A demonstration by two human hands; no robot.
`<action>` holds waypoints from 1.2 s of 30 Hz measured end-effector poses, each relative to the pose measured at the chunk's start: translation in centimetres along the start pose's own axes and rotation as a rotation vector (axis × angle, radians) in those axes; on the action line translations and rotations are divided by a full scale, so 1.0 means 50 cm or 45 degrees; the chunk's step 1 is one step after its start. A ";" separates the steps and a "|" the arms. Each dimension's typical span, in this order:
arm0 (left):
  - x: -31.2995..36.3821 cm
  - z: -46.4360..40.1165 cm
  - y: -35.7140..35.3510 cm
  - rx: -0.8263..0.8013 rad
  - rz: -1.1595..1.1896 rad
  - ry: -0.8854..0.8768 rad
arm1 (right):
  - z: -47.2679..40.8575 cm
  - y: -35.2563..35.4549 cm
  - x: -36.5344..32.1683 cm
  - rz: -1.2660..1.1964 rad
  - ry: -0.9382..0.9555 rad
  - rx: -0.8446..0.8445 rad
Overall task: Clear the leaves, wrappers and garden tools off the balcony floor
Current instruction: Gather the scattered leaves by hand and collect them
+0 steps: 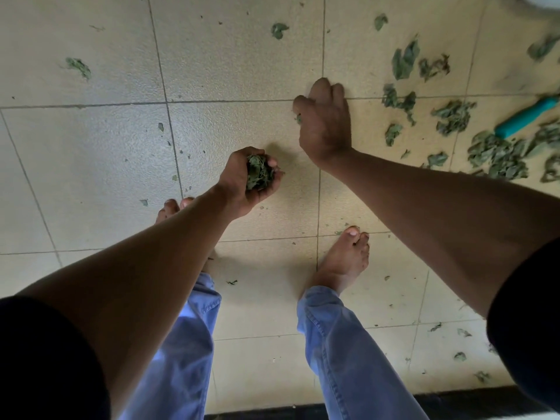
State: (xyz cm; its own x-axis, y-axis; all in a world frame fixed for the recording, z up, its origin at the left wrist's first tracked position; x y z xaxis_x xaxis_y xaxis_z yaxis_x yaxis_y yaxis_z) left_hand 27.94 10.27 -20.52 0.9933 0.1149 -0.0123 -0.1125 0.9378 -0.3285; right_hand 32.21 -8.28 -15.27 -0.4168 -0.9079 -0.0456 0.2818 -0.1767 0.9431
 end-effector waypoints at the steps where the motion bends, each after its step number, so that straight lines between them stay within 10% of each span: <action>1: -0.001 0.001 0.002 -0.006 0.002 0.003 | 0.000 0.004 0.010 0.020 -0.032 0.036; 18: -0.015 0.011 0.022 0.221 -0.142 -0.051 | 0.095 0.051 -0.048 -0.836 -0.130 -0.013; 27: -0.074 -0.001 -0.056 0.183 -0.087 0.050 | 0.219 0.057 -0.080 -0.361 0.162 -0.162; 31: -0.107 -0.008 -0.090 0.201 -0.113 0.063 | 0.222 0.084 0.025 -0.703 -0.034 0.042; 36: -0.150 -0.026 -0.131 0.199 -0.096 0.151 | 0.168 0.042 0.208 -0.179 -0.192 0.018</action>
State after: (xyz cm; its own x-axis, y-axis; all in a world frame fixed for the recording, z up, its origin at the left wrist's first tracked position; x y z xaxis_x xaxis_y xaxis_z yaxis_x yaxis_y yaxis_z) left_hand 21.26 2.84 -19.49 0.9942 0.0114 -0.1073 -0.0310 0.9827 -0.1825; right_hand 21.20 -14.91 -10.99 -0.5762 -0.8072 -0.1281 0.2000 -0.2912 0.9355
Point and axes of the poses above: each hand's wrist, its own z-axis away from the middle knuckle, its own y-axis out of the back of the hand, x = y × z, the point moved 10 cm from there along -z, towards the middle knuckle, and after that the axes turned 10 degrees about z, right-handed, at the moved point
